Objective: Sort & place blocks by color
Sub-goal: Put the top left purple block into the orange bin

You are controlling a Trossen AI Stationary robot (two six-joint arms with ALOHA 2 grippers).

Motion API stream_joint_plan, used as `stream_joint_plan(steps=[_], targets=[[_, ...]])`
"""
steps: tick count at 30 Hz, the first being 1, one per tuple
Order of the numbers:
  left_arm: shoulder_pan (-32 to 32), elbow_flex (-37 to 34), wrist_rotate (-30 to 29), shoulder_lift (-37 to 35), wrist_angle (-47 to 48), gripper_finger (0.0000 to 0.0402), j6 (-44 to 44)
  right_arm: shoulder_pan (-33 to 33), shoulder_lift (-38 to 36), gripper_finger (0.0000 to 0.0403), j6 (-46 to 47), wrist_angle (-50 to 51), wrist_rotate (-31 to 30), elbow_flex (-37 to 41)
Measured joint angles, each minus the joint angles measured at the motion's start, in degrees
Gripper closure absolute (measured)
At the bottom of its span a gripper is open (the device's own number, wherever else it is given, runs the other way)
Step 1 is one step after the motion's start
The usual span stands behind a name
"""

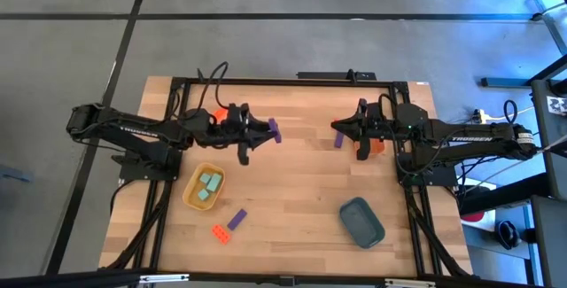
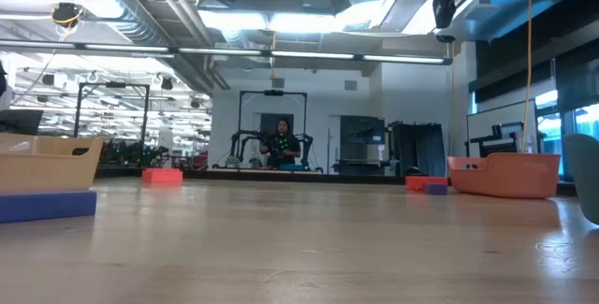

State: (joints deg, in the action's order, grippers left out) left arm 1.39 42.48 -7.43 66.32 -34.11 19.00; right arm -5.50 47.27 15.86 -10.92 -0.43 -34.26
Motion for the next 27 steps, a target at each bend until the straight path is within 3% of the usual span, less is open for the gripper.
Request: stream_joint_plan(steps=[9, 15, 21, 27], targets=[[0.0, 0.0, 1.2, 0.0, 0.0, 0.0312, -0.1, 0.0, 0.0, 0.0365, 4.9, 0.0, -2.4, 0.0], [0.0, 0.0, 1.1, 0.0, 0.0, 0.0312, -1.5, 0.1, 1.4, 0.0254, 9.8, -0.3, -2.7, -0.5], [0.0, 0.0, 1.1, 0.0, 0.0, 0.0312, -1.5, 1.4, 8.8, 0.0131, 8.5, -0.8, -0.8, -6.2], [0.0, 0.1, 0.9, 1.6, 0.0, 0.0312, -1.2, 2.8, 18.4, 0.0092, 0.6, -1.4, 3.1, -12.6]])
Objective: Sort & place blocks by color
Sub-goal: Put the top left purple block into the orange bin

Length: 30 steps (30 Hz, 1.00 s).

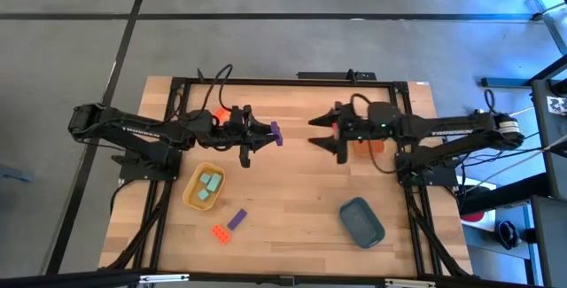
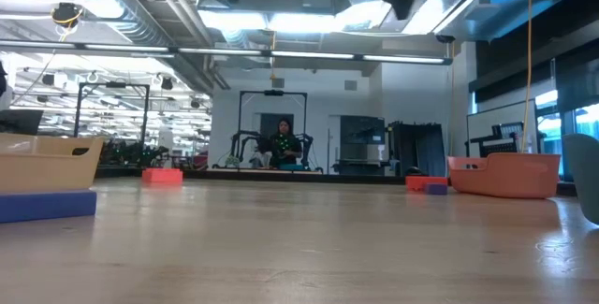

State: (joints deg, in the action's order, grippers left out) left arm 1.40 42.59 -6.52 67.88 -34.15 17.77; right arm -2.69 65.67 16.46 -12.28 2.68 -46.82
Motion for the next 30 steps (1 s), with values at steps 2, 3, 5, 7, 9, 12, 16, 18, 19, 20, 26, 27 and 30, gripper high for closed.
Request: stream_joint_plan(steps=[2, 3, 5, 7, 9, 12, 16, 18, 19, 20, 26, 27, 30], targets=[[0.0, 0.8, -0.1, 1.1, 0.1, 0.0312, 0.0, 0.0, 2.8, 0.0093, -0.5, 0.0, 0.0, -1.8], [0.0, 1.3, -0.2, 1.6, 0.3, 0.0312, 0.0, 0.0, 4.1, 0.0094, -0.5, 0.0, 0.0, -2.7], [0.0, 3.1, -0.2, 3.3, 0.1, 0.0312, -0.4, 0.0, 6.4, 0.0097, -0.3, 0.0, 0.3, -4.3], [-0.3, 4.4, -0.1, 4.6, 0.8, 0.0312, -1.3, 0.0, 8.4, 0.0101, -0.4, 0.1, 1.3, -5.7], [-0.7, 5.7, -0.1, 6.0, 1.4, 0.0312, -1.8, 0.0, 9.7, 0.0105, -0.3, 0.1, 3.2, -6.7], [-1.6, 6.7, 0.3, 7.6, 2.2, 0.0312, -1.7, 0.0, 11.0, 0.0113, -0.4, 0.1, 5.7, -7.8], [-2.6, 7.8, 1.9, 9.1, 1.9, 0.0312, -1.4, 0.0, 11.4, 0.0123, -0.3, 0.0, 6.4, -8.3], [-2.7, 8.0, 2.0, 9.4, 2.1, 0.0312, -1.4, 0.0, 11.4, 0.0124, -0.3, 0.0, 6.4, -8.3], [-2.7, 8.1, 1.9, 9.4, 2.1, 0.0312, -1.4, 0.0, 11.4, 0.0124, -0.3, 0.0, 6.4, -8.3], [-2.7, 8.2, 2.0, 9.4, 1.9, 0.0312, -1.4, 0.0, 11.4, 0.0124, -0.3, 0.0, 6.4, -8.3], [-2.7, 8.2, 2.7, 9.4, 2.0, 0.0312, -1.4, 0.0, 11.4, 0.0133, -0.2, 0.0, 5.0, -8.3], [-2.7, 8.2, 2.7, 9.4, 2.0, 0.0312, -1.4, 0.0, 11.4, 0.0140, -0.2, 0.0, 5.0, -8.3], [-2.7, 8.2, 2.8, 9.4, 2.0, 0.0312, -1.4, 0.0, 11.4, 0.0179, -0.1, 0.0, 5.0, -8.3]])
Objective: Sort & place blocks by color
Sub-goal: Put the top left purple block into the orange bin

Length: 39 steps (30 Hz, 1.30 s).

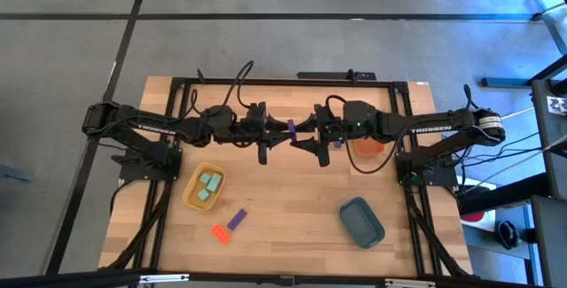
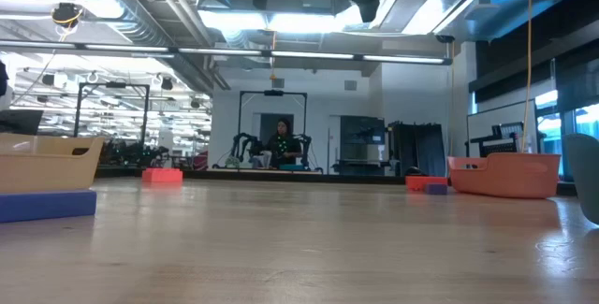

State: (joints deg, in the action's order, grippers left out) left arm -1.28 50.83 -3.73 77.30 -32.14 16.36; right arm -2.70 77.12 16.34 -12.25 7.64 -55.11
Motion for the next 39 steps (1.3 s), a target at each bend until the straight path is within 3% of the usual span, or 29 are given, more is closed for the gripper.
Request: stream_joint_plan(steps=[6, 10, 17, 22, 26, 29, 33, 39], targets=[[0.0, 0.0, 0.1, 0.0, 0.1, 0.0309, 0.1, 0.0, 0.0, 0.0297, -0.1, 0.1, 0.1, 0.0], [0.0, 0.0, -0.8, 0.0, 0.3, 0.0301, 1.5, 0.0, 0.0, 0.0294, 0.1, 0.1, 0.2, 0.0], [-3.0, 0.0, 2.6, -0.4, 3.6, 0.0238, 7.1, -0.8, -1.4, 0.0294, -0.7, 4.6, -0.4, 0.0], [-6.0, 0.0, 11.5, -3.5, 6.6, 0.0208, 8.9, -3.1, -7.2, 0.0294, -3.4, 16.4, -0.3, 0.0], [-9.4, -0.1, 15.0, -9.2, 18.1, 0.0204, 7.9, -4.2, -13.5, 0.0294, -4.7, 29.9, -3.0, 0.1], [-11.4, -0.1, 14.2, -14.5, 26.6, 0.0204, 4.9, -4.3, -18.5, 0.0294, -4.7, 36.1, -5.7, 2.0], [-11.8, -0.4, 9.6, -21.1, 31.3, 0.0207, 0.8, -4.3, -26.2, 0.0294, -1.3, 36.6, -7.1, 6.8], [-9.6, -7.7, 3.8, -29.8, 21.9, 0.0208, -0.4, -4.0, -35.4, 0.0294, 2.9, 28.4, -9.5, 13.6]])
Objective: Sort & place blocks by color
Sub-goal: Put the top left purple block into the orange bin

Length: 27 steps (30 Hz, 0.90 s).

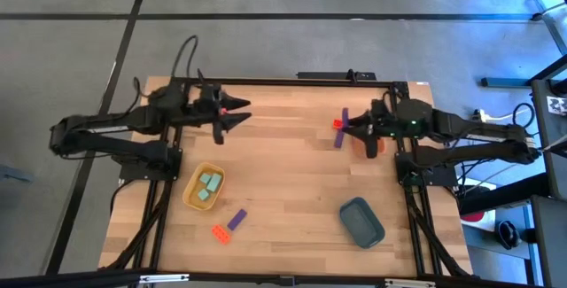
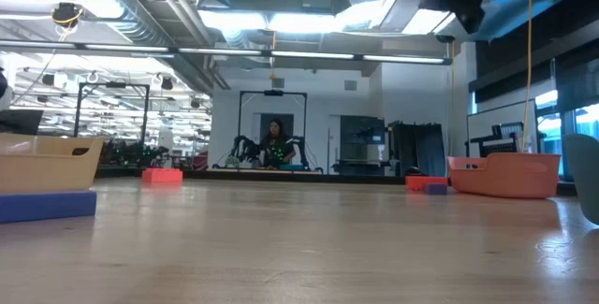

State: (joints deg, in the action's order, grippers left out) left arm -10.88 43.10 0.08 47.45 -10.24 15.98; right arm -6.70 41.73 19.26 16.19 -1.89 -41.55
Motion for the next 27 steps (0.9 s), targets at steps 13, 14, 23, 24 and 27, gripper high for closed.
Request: stream_joint_plan(steps=[13, 14, 23, 24, 27], targets=[[2.5, -8.8, -5.5, -4.0, -10.4, 0.0208, 2.9, -0.3, -1.7, 0.0294, 4.0, -6.0, -0.8, 1.0], [2.5, -8.8, -6.4, -4.0, -10.3, 0.0208, 2.9, -0.7, -1.1, 0.0294, 6.0, -4.1, -1.9, 0.0], [2.5, -8.8, -8.5, -4.0, -10.1, 0.0208, 2.9, -8.1, 10.6, 0.0294, 15.9, 37.3, -9.1, -13.1], [2.5, -8.8, -8.3, -4.0, -10.0, 0.0208, 2.9, -9.1, 11.7, 0.0294, 16.6, 40.8, -9.0, -12.8], [2.5, -8.8, -8.2, -4.0, -10.0, 0.0208, 2.9, -11.7, 14.3, 0.0294, 18.6, 45.2, -6.0, -8.9]])
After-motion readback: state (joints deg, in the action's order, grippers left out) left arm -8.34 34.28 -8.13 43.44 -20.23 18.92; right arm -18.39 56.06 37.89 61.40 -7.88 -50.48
